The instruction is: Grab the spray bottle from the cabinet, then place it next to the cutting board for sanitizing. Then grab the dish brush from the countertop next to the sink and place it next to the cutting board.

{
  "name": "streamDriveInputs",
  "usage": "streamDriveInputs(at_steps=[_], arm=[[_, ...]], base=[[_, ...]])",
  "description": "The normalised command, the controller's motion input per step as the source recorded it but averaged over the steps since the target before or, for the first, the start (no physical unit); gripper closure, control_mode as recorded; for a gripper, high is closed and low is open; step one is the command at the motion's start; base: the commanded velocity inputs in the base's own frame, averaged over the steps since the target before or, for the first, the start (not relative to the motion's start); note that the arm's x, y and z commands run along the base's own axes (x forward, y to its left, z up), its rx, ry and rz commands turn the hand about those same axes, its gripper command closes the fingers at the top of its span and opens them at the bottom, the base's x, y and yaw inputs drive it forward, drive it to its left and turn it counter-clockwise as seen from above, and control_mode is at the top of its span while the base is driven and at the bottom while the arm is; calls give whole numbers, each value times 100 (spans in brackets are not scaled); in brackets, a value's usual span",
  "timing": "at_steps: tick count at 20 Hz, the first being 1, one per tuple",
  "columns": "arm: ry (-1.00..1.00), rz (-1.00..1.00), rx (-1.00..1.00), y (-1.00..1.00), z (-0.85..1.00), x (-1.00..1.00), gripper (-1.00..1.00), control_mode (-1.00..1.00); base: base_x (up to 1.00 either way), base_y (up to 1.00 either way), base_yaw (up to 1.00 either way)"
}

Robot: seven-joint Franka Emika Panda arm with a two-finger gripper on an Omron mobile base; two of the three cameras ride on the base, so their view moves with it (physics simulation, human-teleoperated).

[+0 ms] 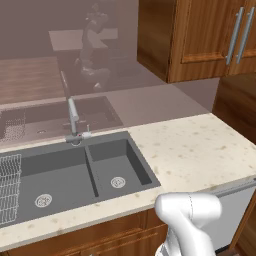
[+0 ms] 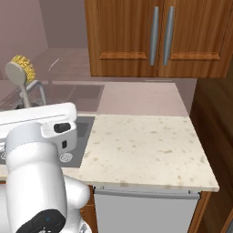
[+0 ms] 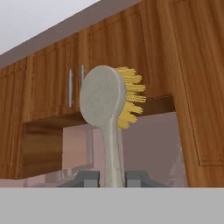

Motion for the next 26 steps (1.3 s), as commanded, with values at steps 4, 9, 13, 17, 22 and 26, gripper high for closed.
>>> streamDriveInputs(at_steps=[4, 9, 13, 17, 22, 26], arm=[[0, 0, 0, 0, 0, 0, 100, 100], [0, 0, 0, 0, 0, 0, 100, 100], [0, 0, 0, 0, 0, 0, 100, 100], [0, 0, 0, 0, 0, 0, 100, 100], [0, 0, 0, 0, 0, 0, 100, 100], [0, 0, 0, 0, 0, 0, 100, 100]], base=[[-97, 83, 25], [-100, 83, 32], [-84, 96, 40], [-19, 100, 59], [-1, 100, 61], [41, 91, 65]])
